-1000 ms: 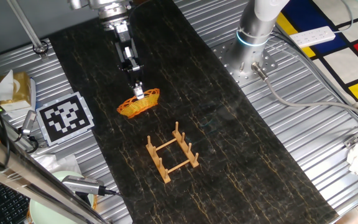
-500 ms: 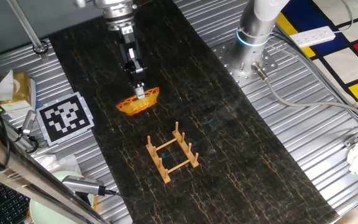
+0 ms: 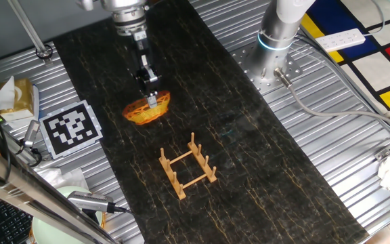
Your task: Put the dish on the dish rack
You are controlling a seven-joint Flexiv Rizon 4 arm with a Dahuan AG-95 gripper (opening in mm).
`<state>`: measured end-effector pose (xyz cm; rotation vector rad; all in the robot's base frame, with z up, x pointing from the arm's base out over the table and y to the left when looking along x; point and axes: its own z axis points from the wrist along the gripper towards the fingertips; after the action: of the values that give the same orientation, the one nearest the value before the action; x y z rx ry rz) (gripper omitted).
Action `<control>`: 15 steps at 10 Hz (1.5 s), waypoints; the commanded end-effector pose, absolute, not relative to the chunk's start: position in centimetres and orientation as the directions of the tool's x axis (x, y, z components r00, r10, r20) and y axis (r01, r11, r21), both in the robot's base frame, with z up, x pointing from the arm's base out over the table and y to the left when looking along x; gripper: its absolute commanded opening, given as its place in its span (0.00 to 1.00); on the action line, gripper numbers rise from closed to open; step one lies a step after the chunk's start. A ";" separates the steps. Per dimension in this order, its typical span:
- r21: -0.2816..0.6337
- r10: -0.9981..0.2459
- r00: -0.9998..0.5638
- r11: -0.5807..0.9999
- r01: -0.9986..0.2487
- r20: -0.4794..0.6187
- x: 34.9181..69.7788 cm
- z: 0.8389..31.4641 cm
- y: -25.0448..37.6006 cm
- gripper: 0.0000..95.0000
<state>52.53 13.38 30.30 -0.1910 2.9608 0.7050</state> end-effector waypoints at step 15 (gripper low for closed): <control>0.569 -0.086 -0.996 0.819 -0.076 -0.009 53.5 29.9 14.5 0.00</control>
<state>53.36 14.14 29.92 -0.2864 3.0015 0.8404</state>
